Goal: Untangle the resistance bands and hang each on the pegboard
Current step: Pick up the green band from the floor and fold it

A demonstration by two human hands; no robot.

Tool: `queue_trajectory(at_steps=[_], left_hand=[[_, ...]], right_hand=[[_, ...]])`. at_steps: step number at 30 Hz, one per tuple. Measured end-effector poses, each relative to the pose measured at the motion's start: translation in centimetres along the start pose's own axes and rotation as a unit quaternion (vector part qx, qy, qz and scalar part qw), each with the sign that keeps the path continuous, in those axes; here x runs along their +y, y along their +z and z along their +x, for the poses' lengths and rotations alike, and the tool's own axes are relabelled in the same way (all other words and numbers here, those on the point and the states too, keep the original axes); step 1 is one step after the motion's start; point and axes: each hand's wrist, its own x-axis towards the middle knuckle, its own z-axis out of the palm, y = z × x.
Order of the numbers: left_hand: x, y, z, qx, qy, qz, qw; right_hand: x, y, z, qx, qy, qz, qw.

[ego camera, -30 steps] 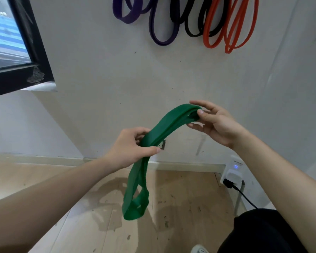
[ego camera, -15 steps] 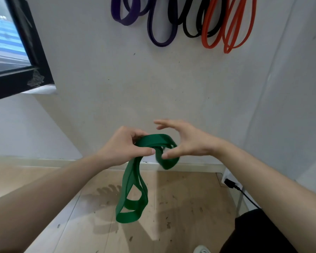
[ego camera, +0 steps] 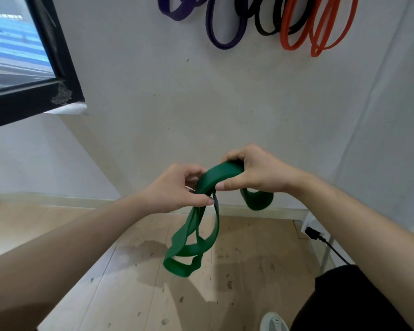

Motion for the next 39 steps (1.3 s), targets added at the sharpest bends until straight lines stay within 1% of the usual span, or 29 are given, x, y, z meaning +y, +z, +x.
queue_trajectory(at_steps=[3,6,8,16,20,22,25,28,32,36,39], left_hand=[[0.0,-0.4,0.1,0.001,0.016,0.049,0.999],[-0.3,-1.3,0.4,0.041,0.000,0.080,0.996],[-0.4,-1.8,0.6,0.056,-0.008,0.080,0.995],[0.0,-2.1,0.5,0.048,0.015,0.056,0.997],[0.2,-1.6,0.3,0.033,0.020,0.027,0.999],[0.2,-1.5,0.2,0.036,0.017,0.007,0.999],[0.5,-1.0,0.0,0.044,0.012,-0.023,0.999],[0.5,-0.3,-0.1,0.042,-0.017,-0.063,0.997],[0.4,0.8,0.1,0.047,-0.038,-0.072,0.996],[0.9,1.3,0.5,0.043,-0.046,-0.124,0.990],[1.4,1.3,0.6,0.070,-0.040,-0.172,0.982]], right_hand=[[-0.1,-0.4,-0.2,0.024,-0.005,0.033,0.999],[0.1,-1.1,-0.4,0.035,-0.004,0.027,0.999],[0.3,-1.2,-0.5,0.039,0.000,0.009,0.999],[0.8,-1.5,-0.6,0.039,0.009,0.005,0.999],[0.7,-1.4,-0.7,0.056,0.008,0.038,0.998],[0.6,-1.1,-0.7,0.067,0.010,0.076,0.995],[0.3,-0.2,-0.6,0.102,0.005,0.169,0.980],[-0.3,0.7,-0.5,0.138,-0.020,0.229,0.963],[-0.9,0.7,-0.4,0.191,-0.032,0.306,0.932],[-0.5,-0.5,-0.6,0.230,-0.037,0.319,0.919],[1.1,-2.2,-0.9,0.248,-0.014,0.317,0.915]])
